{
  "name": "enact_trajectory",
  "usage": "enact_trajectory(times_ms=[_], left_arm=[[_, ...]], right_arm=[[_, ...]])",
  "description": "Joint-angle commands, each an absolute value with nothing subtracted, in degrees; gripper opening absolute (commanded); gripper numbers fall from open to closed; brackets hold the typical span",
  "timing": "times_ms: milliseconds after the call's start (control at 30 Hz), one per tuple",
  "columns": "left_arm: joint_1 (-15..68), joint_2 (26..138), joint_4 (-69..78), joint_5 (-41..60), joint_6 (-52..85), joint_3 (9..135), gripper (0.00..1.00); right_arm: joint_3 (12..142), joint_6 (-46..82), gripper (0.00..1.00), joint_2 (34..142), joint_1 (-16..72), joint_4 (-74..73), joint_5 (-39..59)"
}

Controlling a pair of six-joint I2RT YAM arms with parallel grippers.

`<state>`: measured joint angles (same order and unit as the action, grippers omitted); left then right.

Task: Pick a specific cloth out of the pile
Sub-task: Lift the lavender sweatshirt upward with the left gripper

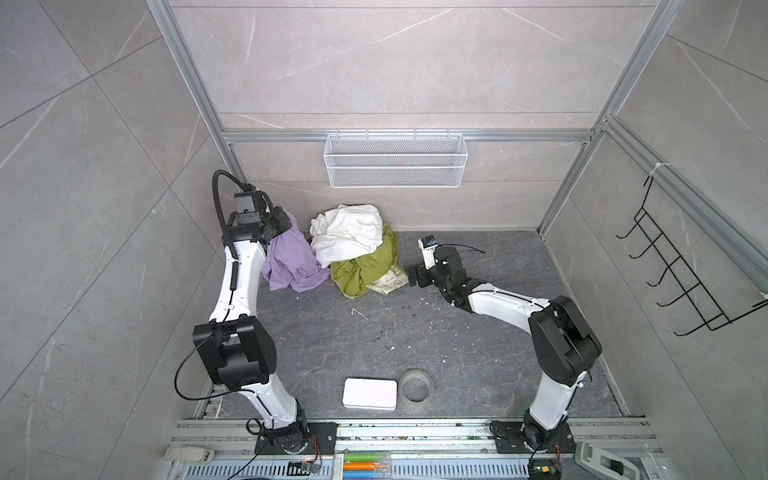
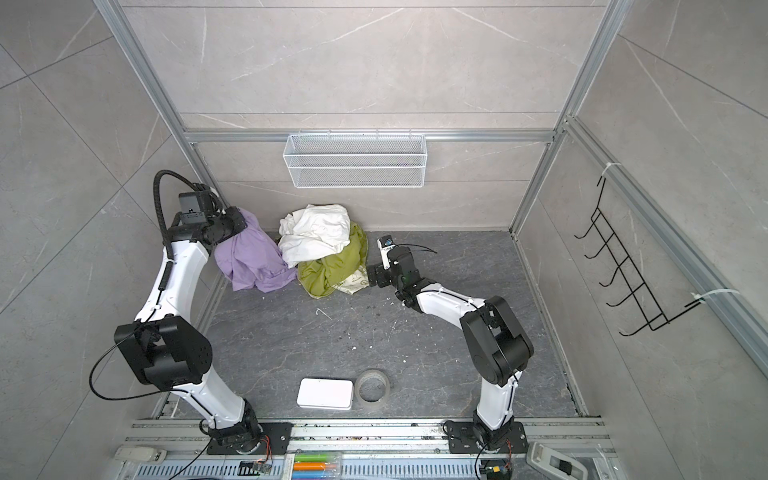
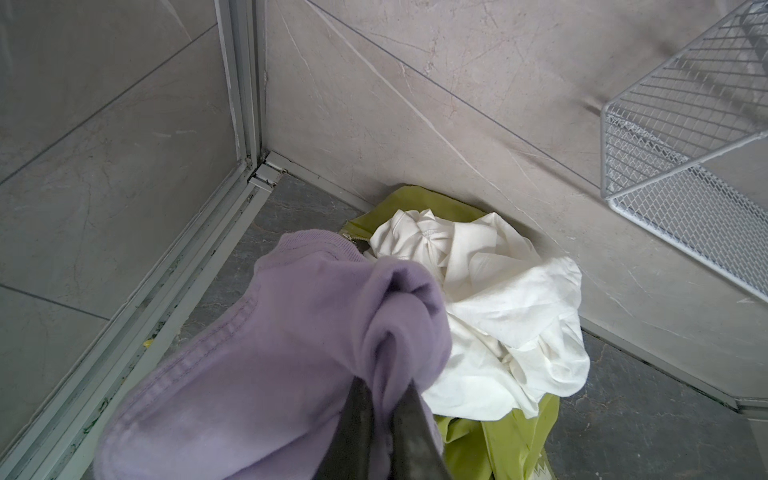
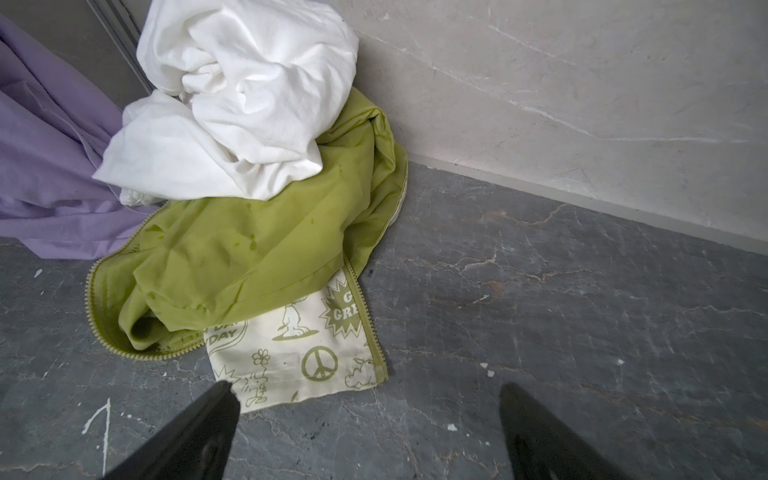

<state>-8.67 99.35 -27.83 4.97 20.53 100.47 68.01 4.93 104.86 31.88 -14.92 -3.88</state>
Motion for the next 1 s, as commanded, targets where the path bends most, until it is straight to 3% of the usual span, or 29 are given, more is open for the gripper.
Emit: enact_trajectory(times_ms=[0,967], left_arm=[[-8.89,95.47,-24.15,7.76,21.53,101.14,0.0],[-8.88,89.05,-20.65,16.41,23.4,98.29,0.0]], right_arm=[[67.5,5.65,1.0,102.6,32.34,-16.66,-3.03],[67.14,5.7,1.0,101.43,32.68,-18.98,0.79]])
